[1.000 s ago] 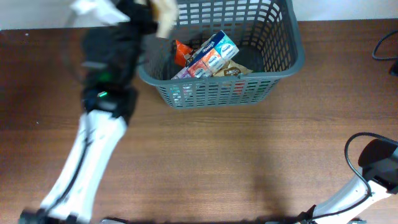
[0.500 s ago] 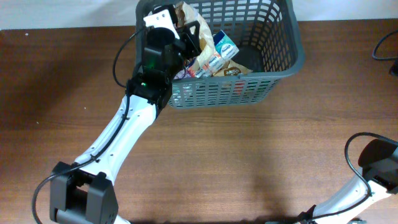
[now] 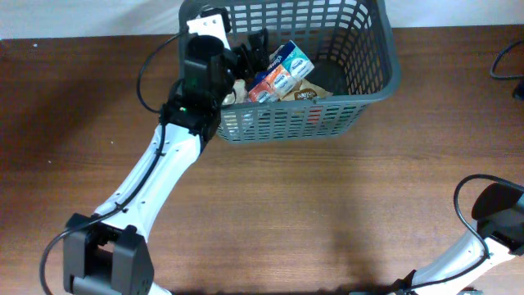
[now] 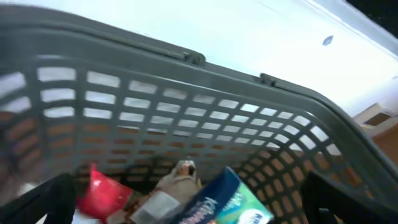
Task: Pack container
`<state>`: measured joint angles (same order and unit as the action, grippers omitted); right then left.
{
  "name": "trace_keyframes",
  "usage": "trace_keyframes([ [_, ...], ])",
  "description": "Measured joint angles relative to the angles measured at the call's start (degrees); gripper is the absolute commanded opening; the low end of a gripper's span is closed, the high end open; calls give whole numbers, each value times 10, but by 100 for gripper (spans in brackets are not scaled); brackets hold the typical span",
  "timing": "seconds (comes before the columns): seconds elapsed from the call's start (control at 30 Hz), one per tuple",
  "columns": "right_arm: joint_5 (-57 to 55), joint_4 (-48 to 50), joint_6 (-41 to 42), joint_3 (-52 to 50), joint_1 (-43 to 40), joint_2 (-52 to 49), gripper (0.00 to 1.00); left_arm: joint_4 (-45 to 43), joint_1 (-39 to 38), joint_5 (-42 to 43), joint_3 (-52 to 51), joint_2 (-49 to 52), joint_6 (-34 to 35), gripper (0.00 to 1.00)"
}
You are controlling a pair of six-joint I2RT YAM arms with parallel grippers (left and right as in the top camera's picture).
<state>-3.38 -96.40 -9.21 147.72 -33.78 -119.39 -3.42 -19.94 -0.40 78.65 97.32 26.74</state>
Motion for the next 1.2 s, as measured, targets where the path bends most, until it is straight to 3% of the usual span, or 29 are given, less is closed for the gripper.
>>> trace_keyframes([
  [0.17,0,0,0,0,0,0,99,67,17,-1,3,-56,-78,99],
  [0.37,0,0,0,0,0,0,99,180,22,-17,16,-221,-196,99],
  [0.57,0,0,0,0,0,0,99,319,23,-47,28,-381,-241,99],
  [0.87,0,0,0,0,0,0,99,569,23,-54,31,-541,-225,99],
  [1.03,0,0,0,0,0,0,99,739,23,-54,31,-564,-179,99],
  [1.2,0,0,0,0,0,0,99,841,23,-54,30,-567,-131,99],
])
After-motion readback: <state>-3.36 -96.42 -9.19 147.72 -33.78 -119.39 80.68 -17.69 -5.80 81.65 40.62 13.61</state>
